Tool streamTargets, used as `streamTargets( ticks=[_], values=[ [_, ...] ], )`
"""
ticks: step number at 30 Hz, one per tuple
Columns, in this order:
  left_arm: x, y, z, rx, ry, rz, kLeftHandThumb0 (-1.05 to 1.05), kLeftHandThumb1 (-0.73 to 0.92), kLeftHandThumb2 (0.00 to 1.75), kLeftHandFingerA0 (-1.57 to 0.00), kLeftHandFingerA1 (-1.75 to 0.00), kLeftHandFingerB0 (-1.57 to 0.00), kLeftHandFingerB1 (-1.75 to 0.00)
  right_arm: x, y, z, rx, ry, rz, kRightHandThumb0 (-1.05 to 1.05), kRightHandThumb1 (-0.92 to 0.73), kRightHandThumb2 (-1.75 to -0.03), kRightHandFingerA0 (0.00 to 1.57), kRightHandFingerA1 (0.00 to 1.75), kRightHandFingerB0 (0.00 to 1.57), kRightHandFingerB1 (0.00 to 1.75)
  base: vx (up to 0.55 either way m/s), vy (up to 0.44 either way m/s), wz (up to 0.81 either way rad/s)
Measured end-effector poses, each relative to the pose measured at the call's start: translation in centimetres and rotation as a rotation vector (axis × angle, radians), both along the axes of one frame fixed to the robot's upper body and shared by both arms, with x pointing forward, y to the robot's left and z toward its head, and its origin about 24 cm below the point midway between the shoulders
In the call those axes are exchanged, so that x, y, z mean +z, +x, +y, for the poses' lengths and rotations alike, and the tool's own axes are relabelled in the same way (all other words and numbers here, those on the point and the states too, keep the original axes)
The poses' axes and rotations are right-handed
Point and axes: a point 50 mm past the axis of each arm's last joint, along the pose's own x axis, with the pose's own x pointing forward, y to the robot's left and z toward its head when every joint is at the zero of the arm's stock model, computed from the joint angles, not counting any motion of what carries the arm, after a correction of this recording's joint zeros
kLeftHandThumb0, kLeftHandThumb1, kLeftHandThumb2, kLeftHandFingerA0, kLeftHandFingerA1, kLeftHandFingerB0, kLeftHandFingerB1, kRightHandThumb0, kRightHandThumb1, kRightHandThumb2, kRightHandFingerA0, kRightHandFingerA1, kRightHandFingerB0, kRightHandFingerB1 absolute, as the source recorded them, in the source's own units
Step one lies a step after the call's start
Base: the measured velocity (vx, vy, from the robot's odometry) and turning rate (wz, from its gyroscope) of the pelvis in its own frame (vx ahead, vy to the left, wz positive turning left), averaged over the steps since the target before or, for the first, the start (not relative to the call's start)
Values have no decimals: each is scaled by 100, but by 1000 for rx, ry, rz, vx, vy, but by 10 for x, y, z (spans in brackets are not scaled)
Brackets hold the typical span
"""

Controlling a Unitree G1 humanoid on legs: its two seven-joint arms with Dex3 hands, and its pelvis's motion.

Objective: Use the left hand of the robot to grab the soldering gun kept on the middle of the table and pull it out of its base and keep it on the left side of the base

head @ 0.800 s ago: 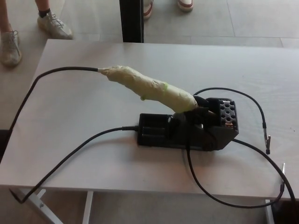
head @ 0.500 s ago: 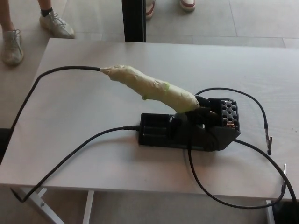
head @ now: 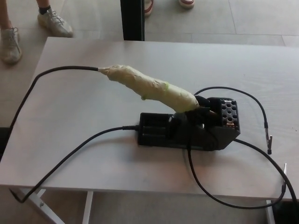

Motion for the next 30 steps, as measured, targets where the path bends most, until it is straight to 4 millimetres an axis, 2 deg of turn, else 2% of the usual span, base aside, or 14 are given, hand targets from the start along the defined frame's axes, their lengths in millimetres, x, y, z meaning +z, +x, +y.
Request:
streamTargets(
  ticks=[2,3,5,6,7,9,10,11,12,21,22,23,24,30],
  values=[
    [13,11,-24,-97,46,-23,-45,71,59,-48,-58,-41,-45,0,0,0,-1,2,0,-104,-45,-120,93,112,11,94,0,0,0],
    [16,13,-32,-128,64,-24,-48,69,59,-48,-56,-41,-45,-1,0,0,-1,2,0,-105,-61,-75,104,124,0,142,0,0,0],
    [19,20,-52,-210,113,-16,-46,68,59,-48,-58,-41,-47,-1,-1,0,-2,4,1,-105,-60,-78,107,123,0,143,0,0,0],
    [19,23,-60,-239,133,-8,-51,59,56,-59,-45,-49,-40,-1,-1,0,-2,4,0,-105,-59,-78,104,125,0,145,0,0,0],
    [18,25,-70,-278,162,5,-52,67,59,-46,-55,-37,-45,-1,-1,0,-2,4,-1,-105,-59,-79,104,128,0,144,0,0,0],
    [15,28,-85,-335,209,28,-49,68,59,-46,-51,-36,-42,-1,-1,0,-2,5,-2,-105,-61,-80,107,125,0,144,0,0,0],
    [12,29,-93,-367,234,42,-50,68,59,-44,-53,-36,-43,-1,0,0,-1,5,-3,-105,-44,-121,96,116,5,91,0,0,0],
    [10,30,-100,-395,257,54,-50,68,59,-44,-53,-36,-43,-1,0,0,-1,5,-3,-105,-44,-121,96,116,5,91,0,0,0],
    [7,31,-109,-429,284,68,-48,69,60,-41,-55,-36,-44,0,0,0,0,5,-4,-105,-61,-78,102,126,0,145,0,0,0],
    [6,35,-166,-635,545,107,-53,70,61,-39,-56,-37,-44,2,5,1,14,3,-17,-105,-60,-79,107,124,1,145,0,0,0],
    [6,35,-169,-642,559,107,-50,52,94,-39,-64,-27,-54,2,5,1,14,3,-18,-105,-59,-81,109,123,0,147,0,0,0],
    [8,35,-173,-656,594,106,-51,52,94,-38,-63,-27,-54,2,5,1,14,2,-18,-105,-59,-81,110,124,1,147,0,0,0],
    [9,36,-176,-664,614,106,-50,71,60,-40,-55,-39,-44,2,5,0,15,1,-18,-105,-63,-78,103,123,1,145,0,0,0],
    [17,40,-186,-700,739,76,-54,73,62,-46,-62,-45,-50,6,7,-2,27,-16,-18,-105,-64,-76,103,125,1,144,0,0,0]
  ],
)
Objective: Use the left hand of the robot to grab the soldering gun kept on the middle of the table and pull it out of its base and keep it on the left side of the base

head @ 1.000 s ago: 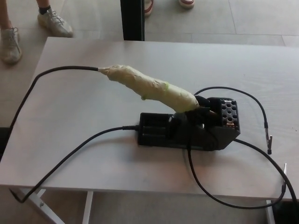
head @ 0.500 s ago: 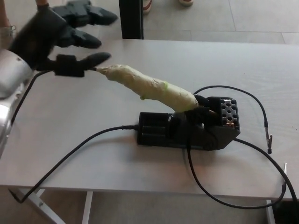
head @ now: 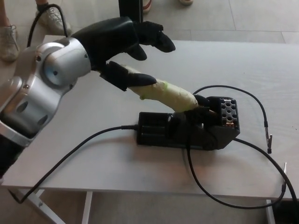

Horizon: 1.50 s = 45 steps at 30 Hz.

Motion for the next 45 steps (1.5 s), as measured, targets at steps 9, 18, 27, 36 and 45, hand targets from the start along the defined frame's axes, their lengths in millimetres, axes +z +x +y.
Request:
streamTargets(
  ticks=[9,18,27,36,45],
  values=[
    [3,-3,-5,-56,121,-26,-67,84,64,-15,-43,-16,-29,6,3,-4,6,-15,-12,-105,-65,-77,95,130,1,144,0,0,0],
    [-10,-8,-7,-77,279,74,-77,85,65,0,-34,0,-11,6,4,-3,9,-15,-15,-105,-65,-79,96,132,3,147,0,0,0],
    [-19,-9,-4,-64,399,178,-93,72,107,0,-18,0,-6,8,7,-4,13,-17,-24,-105,-62,-82,95,127,8,145,0,0,0],
    [-22,-10,0,-35,311,177,-43,71,60,-96,-100,-22,-33,11,9,-5,9,-17,-43,-105,-60,-84,99,130,9,146,0,0,0],
    [-29,-14,1,-10,171,74,-8,65,87,-95,-135,-96,-86,11,10,-5,14,-18,-38,-105,-56,-90,102,128,9,152,0,0,0]
  ],
)
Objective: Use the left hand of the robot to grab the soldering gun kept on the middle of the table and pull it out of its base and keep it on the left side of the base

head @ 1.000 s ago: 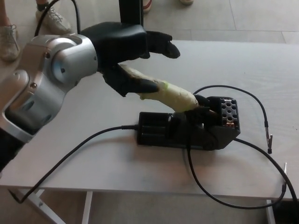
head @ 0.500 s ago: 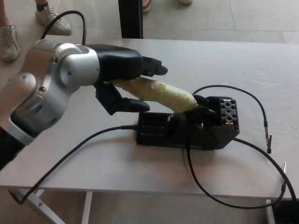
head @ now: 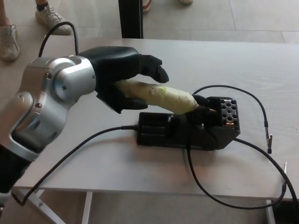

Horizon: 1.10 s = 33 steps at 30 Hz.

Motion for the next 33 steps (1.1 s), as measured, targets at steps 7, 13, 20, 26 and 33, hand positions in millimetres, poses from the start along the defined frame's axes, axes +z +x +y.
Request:
streamTargets(
  ticks=[7,13,20,26,33],
  values=[
    [-4,-3,2,-6,-66,-96,-6,61,92,-93,-175,-79,-144,0,1,0,0,0,-2,-104,-47,-126,93,117,29,106,0,0,0],
    [-7,-5,3,-27,-83,-178,-10,58,99,-98,-147,-90,-107,0,1,0,-4,-3,0,-102,-55,-104,110,125,13,151,0,0,0],
    [-10,-6,6,-49,-69,-277,-15,48,90,-116,-139,-90,-122,0,1,0,-7,-8,3,-105,-60,-95,103,131,15,148,0,0,0],
    [-1,-3,15,-56,-14,-395,-18,52,100,-125,-142,-84,-111,1,1,0,-12,-12,2,-105,-49,-126,113,122,40,113,0,0,0],
    [33,9,40,-28,72,-555,-13,48,107,-124,-142,-98,-126,3,1,-2,-24,-23,-3,-104,-51,-127,120,125,42,113,0,0,0]
  ],
)
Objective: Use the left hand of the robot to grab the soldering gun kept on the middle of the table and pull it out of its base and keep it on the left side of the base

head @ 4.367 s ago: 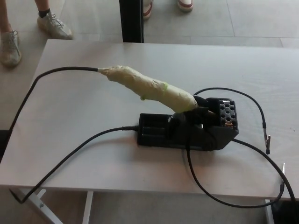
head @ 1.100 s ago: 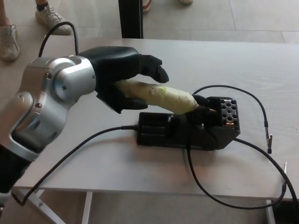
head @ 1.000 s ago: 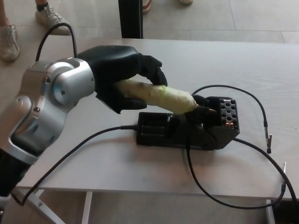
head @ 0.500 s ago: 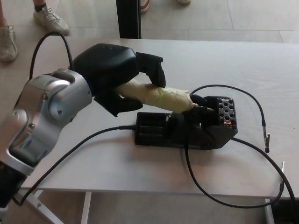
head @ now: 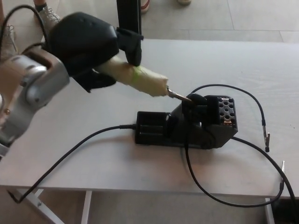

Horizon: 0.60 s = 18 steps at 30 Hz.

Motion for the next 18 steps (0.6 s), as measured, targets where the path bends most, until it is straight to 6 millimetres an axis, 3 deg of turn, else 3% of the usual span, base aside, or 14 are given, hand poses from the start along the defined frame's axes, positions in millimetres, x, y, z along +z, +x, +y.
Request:
streamTargets(
  ticks=[5,6,7,8,9,11,12,13,16,17,18],
  values=[
    [17,1,24,37,15,-64,-9,46,101,-121,-137,-104,-126,1,0,-1,-7,-5,-4,-105,-50,-126,116,122,46,116,0,0,0],
    [19,1,28,40,19,-72,-9,46,103,-123,-139,-104,-127,2,1,-1,-7,-5,-6,-105,-56,-97,116,123,27,148,0,0,0],
    [20,0,33,46,21,-81,-9,46,103,-123,-139,-104,-127,2,1,-1,-8,-6,-8,-105,-56,-97,116,123,27,148,0,0,0],
    [22,-1,37,49,26,-89,-13,47,102,-123,-140,-102,-127,2,2,-1,-10,-7,-10,-105,-47,-124,117,124,46,118,0,0,0],
    [24,-2,40,51,28,-96,-8,44,103,-122,-138,-104,-127,3,2,-2,-11,-8,-11,-105,-57,-96,113,124,27,148,0,0,0],
    [24,-5,47,58,24,-105,-8,44,103,-122,-138,-104,-127,4,3,-2,-11,-9,-15,-105,-57,-96,113,124,27,148,0,0,0],
    [22,-7,50,59,21,-102,-4,48,99,-97,-175,-74,-163,4,3,-2,-11,-10,-15,-105,-60,-92,113,125,26,146,0,0,0],
    [19,-9,53,60,18,-97,-15,47,99,-125,-142,-101,-128,4,3,-2,-10,-11,-16,-105,-48,-126,118,127,43,115,0,0,0],
    [3,-18,59,66,-2,-60,-11,48,105,-124,-142,-101,-127,4,4,-2,-11,-10,-17,-105,-48,-126,116,122,49,119,0,0,0],
    [-4,-21,60,66,-11,-44,-6,55,101,-90,-175,-70,-161,5,4,-2,-12,-10,-18,-105,-49,-126,115,122,48,119,0,0,0],
    [-10,-25,60,65,-23,-25,-7,54,110,-89,-175,-71,-162,4,4,-2,-13,-10,-18,-105,-47,-125,115,123,51,121,0,0,0]
  ],
)
